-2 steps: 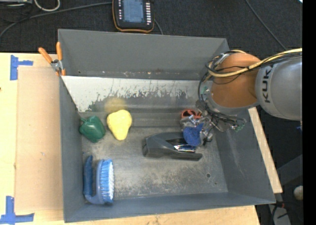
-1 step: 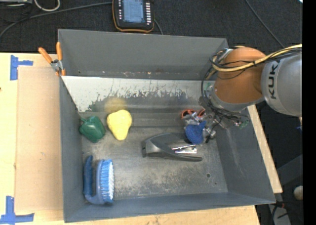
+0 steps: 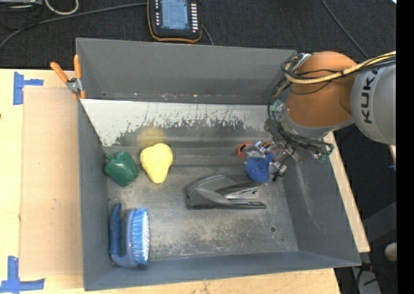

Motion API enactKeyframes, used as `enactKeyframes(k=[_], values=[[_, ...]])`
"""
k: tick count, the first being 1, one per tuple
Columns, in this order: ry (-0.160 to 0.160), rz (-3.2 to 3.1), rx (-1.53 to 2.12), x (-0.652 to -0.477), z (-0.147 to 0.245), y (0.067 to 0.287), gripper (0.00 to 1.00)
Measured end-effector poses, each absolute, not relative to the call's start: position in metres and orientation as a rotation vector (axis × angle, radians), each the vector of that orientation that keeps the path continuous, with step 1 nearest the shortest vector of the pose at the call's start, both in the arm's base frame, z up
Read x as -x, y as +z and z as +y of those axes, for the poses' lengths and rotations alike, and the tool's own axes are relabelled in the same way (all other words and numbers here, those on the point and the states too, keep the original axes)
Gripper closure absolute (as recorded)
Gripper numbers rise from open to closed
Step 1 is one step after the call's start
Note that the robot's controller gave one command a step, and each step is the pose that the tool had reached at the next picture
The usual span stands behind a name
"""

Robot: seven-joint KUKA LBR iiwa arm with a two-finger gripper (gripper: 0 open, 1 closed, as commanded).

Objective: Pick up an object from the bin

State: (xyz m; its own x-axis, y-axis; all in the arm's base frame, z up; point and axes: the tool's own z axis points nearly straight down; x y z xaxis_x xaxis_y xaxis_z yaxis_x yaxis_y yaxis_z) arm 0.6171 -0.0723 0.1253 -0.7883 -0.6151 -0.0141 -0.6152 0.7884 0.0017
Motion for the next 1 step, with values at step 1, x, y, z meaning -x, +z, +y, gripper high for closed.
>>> enactKeyframes(k=[1], values=[[0.013,2.961,1.018,-0.6167,-0.0712,0.149,1.0]])
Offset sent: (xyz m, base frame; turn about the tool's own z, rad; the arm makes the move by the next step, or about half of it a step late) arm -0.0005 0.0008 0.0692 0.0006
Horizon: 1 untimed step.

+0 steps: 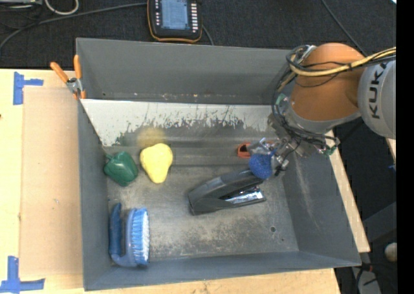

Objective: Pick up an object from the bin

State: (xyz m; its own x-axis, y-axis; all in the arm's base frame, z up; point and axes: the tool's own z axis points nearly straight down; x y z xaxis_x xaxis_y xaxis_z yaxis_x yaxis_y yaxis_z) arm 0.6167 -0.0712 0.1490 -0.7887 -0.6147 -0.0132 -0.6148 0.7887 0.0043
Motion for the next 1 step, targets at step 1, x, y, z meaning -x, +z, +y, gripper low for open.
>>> enactKeyframes(k=[1], values=[[0.011,2.96,1.011,-0.6175,-0.0719,0.1808,1.0]])
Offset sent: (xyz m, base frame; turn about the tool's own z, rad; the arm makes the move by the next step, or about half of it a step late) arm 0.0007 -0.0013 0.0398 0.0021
